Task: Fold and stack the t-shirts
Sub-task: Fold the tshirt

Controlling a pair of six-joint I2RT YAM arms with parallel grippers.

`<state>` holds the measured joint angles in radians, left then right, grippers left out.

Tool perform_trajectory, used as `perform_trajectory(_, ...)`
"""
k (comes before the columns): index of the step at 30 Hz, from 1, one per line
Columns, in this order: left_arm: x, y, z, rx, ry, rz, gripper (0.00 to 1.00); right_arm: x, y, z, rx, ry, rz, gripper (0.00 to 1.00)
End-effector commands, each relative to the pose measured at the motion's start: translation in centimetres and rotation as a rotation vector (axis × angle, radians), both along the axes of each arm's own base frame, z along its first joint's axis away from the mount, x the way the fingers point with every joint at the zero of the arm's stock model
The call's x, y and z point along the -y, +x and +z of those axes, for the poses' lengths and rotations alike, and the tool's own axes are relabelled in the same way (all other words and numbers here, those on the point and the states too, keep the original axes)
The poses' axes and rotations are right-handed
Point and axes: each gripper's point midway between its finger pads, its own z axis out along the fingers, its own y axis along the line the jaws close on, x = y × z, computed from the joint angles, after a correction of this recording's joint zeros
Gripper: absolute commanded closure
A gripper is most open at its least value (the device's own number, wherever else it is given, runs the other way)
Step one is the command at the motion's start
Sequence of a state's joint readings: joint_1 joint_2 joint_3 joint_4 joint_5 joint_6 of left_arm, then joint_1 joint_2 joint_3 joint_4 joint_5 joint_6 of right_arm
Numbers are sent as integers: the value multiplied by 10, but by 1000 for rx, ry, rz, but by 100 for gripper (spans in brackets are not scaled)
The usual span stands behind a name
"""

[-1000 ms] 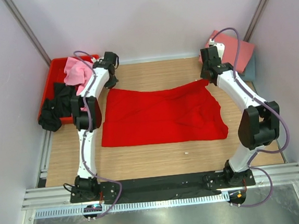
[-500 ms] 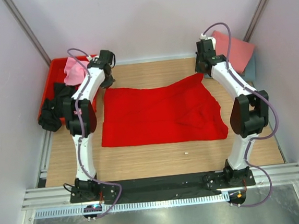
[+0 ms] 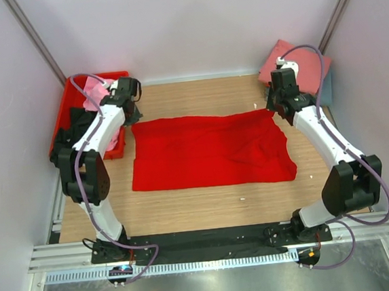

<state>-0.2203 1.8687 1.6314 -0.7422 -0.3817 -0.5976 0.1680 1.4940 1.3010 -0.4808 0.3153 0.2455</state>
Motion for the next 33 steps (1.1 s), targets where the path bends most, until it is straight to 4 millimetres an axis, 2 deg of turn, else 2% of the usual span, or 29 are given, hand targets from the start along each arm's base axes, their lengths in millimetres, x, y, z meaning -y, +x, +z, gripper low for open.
perform_trajectory(1, -2, -4, 15, 78, -27, 16, 100, 9, -11, 19, 74, 8, -48, 98)
perform_trajectory(5, -5, -22, 2, 46, -21, 18, 100, 18, -29, 19, 65, -21, -72, 99)
perform_trajectory(16, -18, -49, -1, 37, 14, 39, 100, 31, -75, -5, -16, -19, -144, 99)
perform_trajectory(19, -21, -59, -8, 12, 23, 49, 100, 34, -90, -16, -49, -3, -188, 99)
perform_trajectory(21, -26, -69, -12, -9, 35, 71, 100, 40, -105, -30, -79, 6, -253, 99)
perform_trajectory(22, -29, -78, -21, -37, 46, 84, 100, 41, -110, -36, -91, 11, -265, 98)
perform_trajectory(23, -32, -84, -24, -45, 52, 100, 100, 42, -119, -54, -117, 13, -281, 84)
perform_trajectory(25, -35, -98, -37, -84, 56, 108, 97, 51, -125, -60, -95, 10, -349, 41)
perform_trajectory(26, -36, -106, -40, -107, 55, 121, 80, 53, -125, -63, -93, 6, -362, 20)
perform_trajectory(28, -40, -112, -39, -117, 66, 139, 71, 58, -124, -63, -89, -11, -398, 14)
perform_trajectory(29, -45, -116, -31, -107, 84, 153, 59, 58, -122, -59, -81, -8, -400, 11)
perform_trajectory(30, -46, -116, -26, -95, 89, 158, 55, 58, -122, -58, -76, -1, -401, 9)
perform_trajectory(33, -44, -116, -8, -43, 62, 155, 52, 50, -122, -58, -49, 53, -376, 8)
